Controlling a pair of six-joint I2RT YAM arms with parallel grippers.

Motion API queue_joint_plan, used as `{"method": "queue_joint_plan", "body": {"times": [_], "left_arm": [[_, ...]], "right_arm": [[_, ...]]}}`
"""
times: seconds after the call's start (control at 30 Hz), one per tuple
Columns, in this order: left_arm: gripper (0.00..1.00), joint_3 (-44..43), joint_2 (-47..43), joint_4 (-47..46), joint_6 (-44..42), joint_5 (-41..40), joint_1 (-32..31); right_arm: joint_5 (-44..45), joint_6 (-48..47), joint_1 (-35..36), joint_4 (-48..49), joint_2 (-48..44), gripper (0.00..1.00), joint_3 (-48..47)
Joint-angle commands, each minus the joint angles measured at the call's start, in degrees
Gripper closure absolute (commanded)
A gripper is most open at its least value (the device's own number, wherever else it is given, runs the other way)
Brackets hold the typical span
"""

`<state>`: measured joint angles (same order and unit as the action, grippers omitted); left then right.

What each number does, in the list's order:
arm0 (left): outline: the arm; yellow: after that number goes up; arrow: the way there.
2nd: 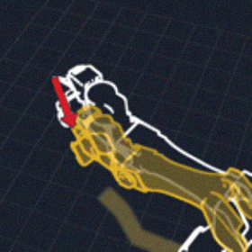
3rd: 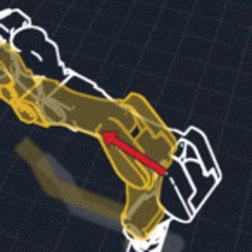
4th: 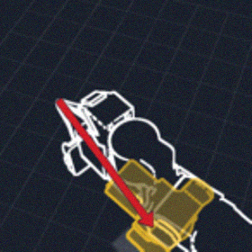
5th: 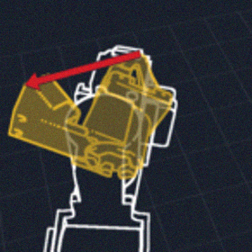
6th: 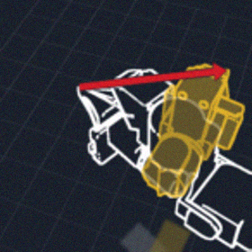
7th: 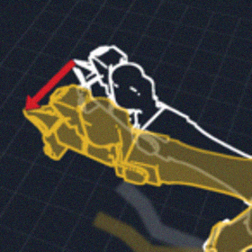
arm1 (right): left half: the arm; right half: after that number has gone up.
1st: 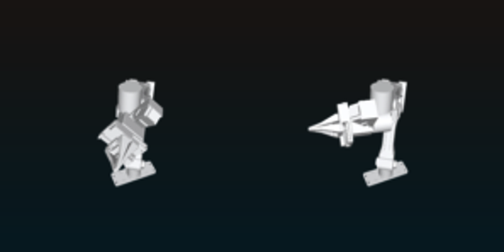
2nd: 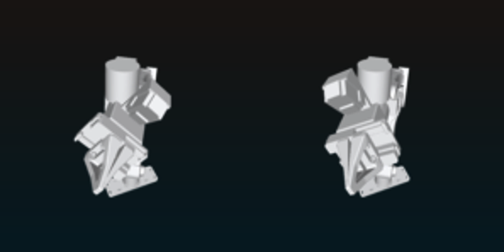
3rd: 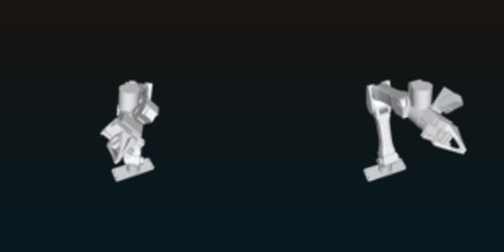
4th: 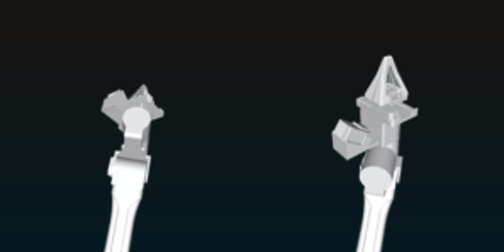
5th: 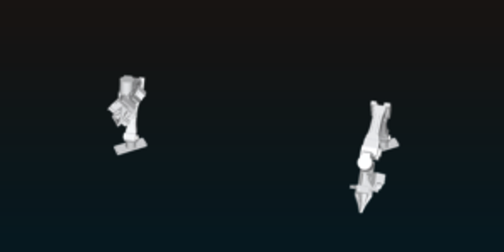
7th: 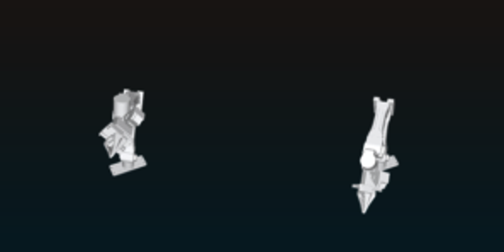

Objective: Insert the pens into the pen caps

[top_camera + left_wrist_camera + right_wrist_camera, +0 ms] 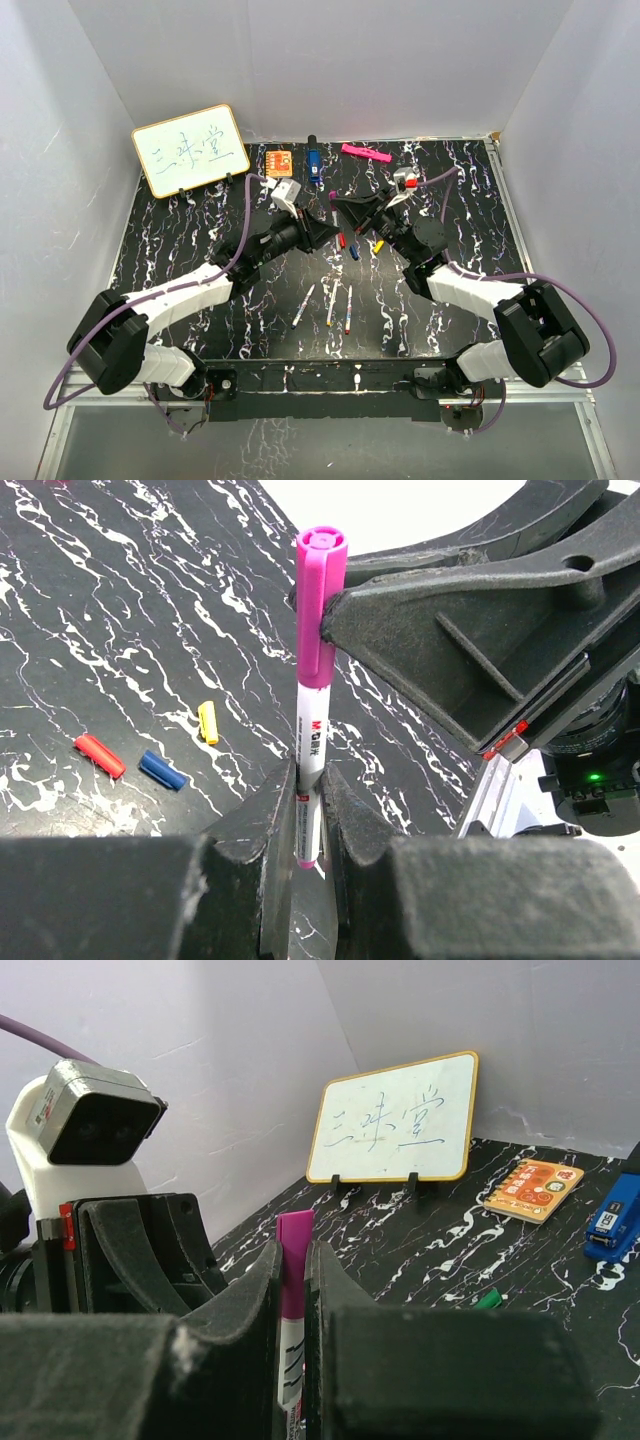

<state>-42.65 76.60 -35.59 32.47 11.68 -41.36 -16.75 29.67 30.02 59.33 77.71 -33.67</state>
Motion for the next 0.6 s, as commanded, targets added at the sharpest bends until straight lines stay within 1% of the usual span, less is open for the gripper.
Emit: {"method": "queue_joint_plan", "body": {"times": [0.0,0.27,0.57], "left_arm": [[1.0,-4.63,-3.02,-12.08,2.99,-0.26,2.99],[1.0,-5.14,-2.02,-16.92,7.13,2.54,6.75],[1.0,-6.52,-2.44,-17.39,6.63,3.13,7.63]], "right_arm": [[-3.61,-3.16,0.54,-7.46,0.42,1.0,-0.47],[-4.74,-7.17,1.97,-12.39,0.89,1.0,-1.46],[-3.63,-9.39,3.91,-16.56,2.06,1.0,-1.4]]}}
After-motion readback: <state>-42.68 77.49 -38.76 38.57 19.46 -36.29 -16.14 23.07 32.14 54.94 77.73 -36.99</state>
